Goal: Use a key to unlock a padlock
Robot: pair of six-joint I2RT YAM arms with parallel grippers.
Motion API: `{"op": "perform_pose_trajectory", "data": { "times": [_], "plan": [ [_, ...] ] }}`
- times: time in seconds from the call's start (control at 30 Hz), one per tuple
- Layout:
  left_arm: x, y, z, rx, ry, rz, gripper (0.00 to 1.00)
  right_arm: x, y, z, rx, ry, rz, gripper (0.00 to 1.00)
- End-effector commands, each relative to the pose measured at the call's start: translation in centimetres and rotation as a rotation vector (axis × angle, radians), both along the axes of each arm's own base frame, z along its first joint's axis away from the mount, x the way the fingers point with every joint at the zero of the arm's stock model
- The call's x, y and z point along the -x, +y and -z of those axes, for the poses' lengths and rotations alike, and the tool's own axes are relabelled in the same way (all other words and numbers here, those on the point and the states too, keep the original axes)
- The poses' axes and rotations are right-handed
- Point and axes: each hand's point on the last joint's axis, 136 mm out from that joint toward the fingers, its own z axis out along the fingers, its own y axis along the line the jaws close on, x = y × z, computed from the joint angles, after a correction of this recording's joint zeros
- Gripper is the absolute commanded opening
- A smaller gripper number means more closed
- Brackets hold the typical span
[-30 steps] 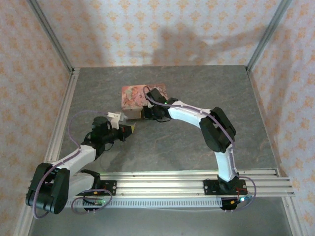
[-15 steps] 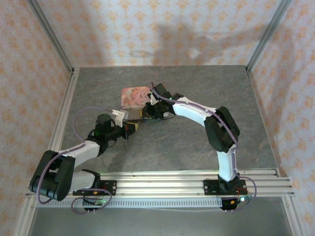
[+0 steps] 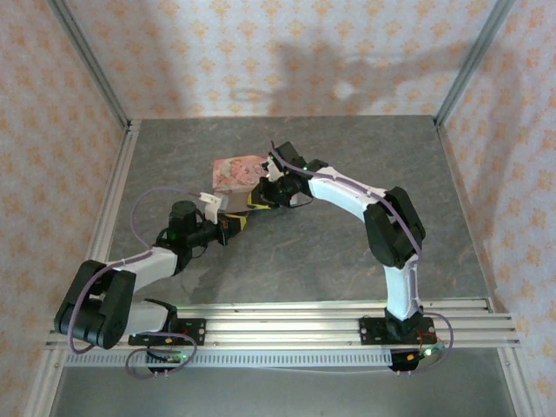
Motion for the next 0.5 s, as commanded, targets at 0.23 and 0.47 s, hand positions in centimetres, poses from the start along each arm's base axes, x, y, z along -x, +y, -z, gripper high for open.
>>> {"op": "perform_pose_trajectory", "data": {
  "times": [0.23,0.47],
  "plan": [
    [-0.3,0.1,-1.2,0.000,-0.065,0.026,0.00,0.5,1.0,-5.9,-0.138,-0.025,-0.044,0.00],
    [-0.6,0.5,-0.7,-0.005,-0.055,0.007,0.00,0.5,0.9,-6.0,-0.140,-0.016,-0.040,0.00]
  ]
}}
